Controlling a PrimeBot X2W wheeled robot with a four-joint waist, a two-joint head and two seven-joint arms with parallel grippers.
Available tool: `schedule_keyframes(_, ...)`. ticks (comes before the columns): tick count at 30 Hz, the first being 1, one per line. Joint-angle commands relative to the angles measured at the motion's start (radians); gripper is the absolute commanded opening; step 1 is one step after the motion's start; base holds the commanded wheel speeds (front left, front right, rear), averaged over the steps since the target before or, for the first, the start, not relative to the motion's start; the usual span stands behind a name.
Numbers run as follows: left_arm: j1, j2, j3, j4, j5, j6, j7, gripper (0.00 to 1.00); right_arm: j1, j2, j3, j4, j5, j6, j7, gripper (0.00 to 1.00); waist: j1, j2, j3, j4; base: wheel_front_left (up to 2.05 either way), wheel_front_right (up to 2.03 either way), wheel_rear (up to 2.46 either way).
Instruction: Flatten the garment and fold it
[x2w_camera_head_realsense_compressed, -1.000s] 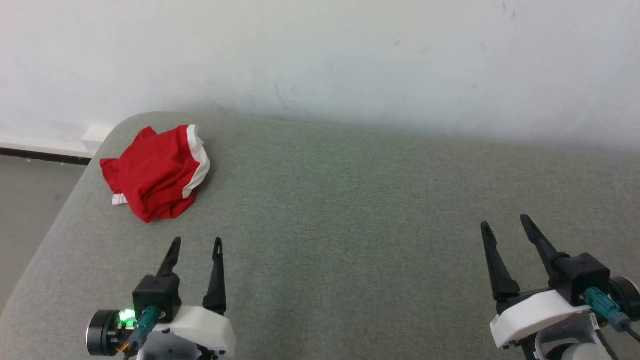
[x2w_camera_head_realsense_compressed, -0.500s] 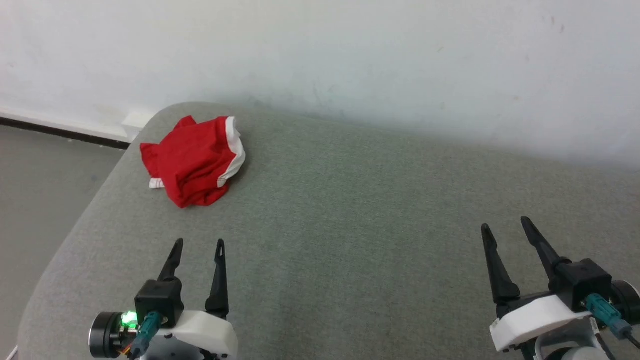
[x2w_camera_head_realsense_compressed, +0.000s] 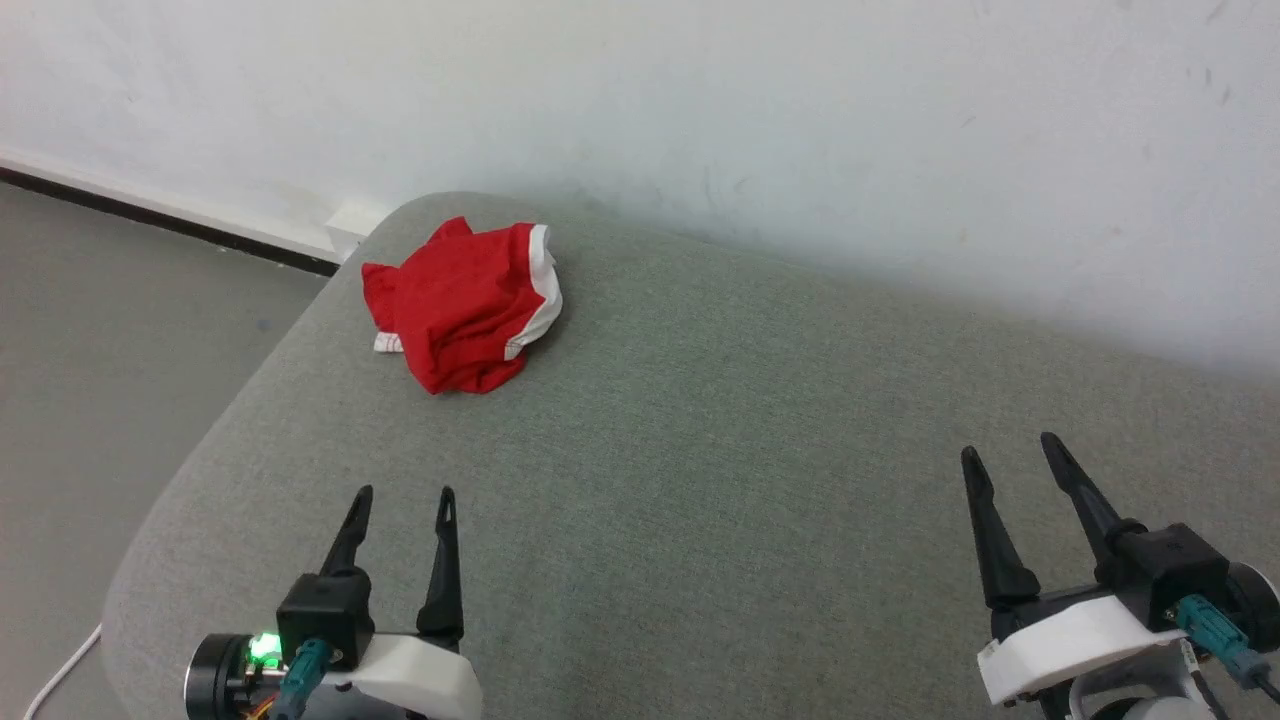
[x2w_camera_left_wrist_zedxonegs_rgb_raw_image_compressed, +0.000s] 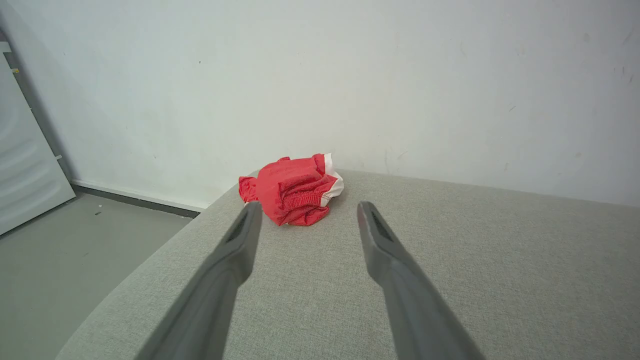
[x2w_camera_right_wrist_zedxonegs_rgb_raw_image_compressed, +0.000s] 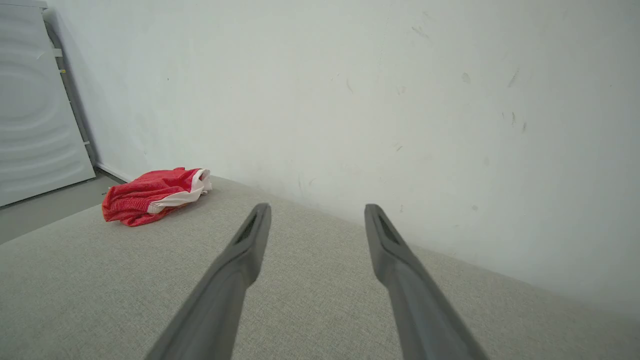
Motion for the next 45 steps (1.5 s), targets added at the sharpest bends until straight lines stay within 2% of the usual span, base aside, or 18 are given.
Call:
schedule_keyframes(1, 0.014, 0.005, -0.005, 0.004, -0.006, 0.007, -0.013, 1.0, 0.013, 0.003, -0.001, -0.001, 0.008, -0.001, -0.012, 1.0, 0.0001, 0.0, -0.003, 0.022, 0.0, 0.0, 0.0)
schedule_keyframes(45, 0.031, 0.009, -0.054, 0.018, -0.015, 0.038, -0.102, 1.0, 0.025, 0.004, -0.003, -0.008, 0.039, -0.002, -0.102, 1.0, 0.0001, 0.0, 0.024, 0.26, 0.0, 0.0, 0.0)
